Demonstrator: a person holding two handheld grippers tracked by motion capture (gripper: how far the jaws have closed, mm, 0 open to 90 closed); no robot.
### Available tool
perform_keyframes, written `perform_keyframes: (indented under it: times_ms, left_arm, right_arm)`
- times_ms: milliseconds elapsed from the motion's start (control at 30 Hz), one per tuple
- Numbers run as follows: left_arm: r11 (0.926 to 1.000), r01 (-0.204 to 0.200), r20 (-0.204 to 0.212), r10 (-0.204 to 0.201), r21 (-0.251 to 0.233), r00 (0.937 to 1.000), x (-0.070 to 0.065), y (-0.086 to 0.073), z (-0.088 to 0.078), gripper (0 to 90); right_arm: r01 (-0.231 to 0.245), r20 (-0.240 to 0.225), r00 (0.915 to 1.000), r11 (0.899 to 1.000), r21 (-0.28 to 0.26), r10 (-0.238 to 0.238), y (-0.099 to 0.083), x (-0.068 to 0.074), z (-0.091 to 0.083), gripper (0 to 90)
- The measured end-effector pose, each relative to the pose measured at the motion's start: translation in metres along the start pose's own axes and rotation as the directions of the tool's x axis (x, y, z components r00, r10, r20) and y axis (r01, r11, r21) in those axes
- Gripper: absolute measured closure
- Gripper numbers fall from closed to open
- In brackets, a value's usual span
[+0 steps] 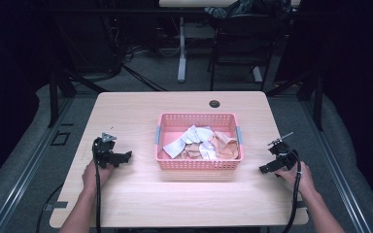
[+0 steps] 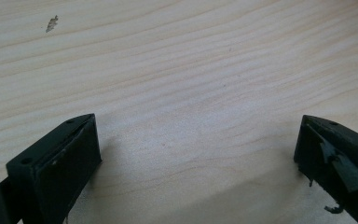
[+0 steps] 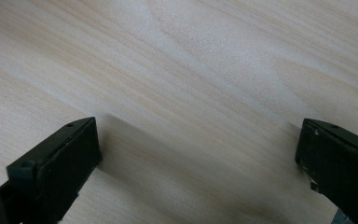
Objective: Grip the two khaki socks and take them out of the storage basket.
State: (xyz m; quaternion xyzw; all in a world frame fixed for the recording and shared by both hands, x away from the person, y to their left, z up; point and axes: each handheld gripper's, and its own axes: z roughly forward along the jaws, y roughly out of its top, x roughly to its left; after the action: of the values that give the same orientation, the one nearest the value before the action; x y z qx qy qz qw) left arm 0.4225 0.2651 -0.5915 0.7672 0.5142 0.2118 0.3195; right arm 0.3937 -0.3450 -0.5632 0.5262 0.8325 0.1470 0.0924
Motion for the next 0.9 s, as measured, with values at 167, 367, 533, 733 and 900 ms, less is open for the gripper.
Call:
perform_keyframes:
  times_ms: [167,367,533,733,900]
  left_arm:
    - [1.0000,0.000,0.000,0.000,0.000,1.0000,0.0000,0.0000,0.0000,0.0]
    - [1.0000,0.000,0.000,0.000,0.000,1.0000,0.0000,0.0000,-0.0001,0.0]
    - [1.0000,0.001,0.000,-0.001,0.000,1.0000,-0.0001,0.0000,-0.0001,0.0]
    - [1.0000,0.001,0.000,-0.001,0.000,1.0000,-0.0001,-0.0001,-0.0001,0.0]
    - [1.0000,0.001,0.000,-0.001,0.000,1.0000,-0.0001,-0.0001,-0.0001,0.0]
  right_arm:
    - [0.001,0.000,1.0000,1.000,0.000,-0.001,0.0000,-0.0001,-0.0001,0.0]
    - [-0.004,-0.007,1.0000,1.000,-0.004,0.004,0.0002,0.0002,0.0006,0.0]
    - [0.005,0.000,1.0000,1.000,-0.004,-0.005,0.0000,0.0001,0.0002,0.0]
    - [0.007,-0.005,1.0000,1.000,0.002,-0.007,0.0014,0.0006,0.0004,0.0]
    - [0.010,-0.007,0.9999,1.000,0.006,-0.009,0.0015,0.0006,0.0000,0.0]
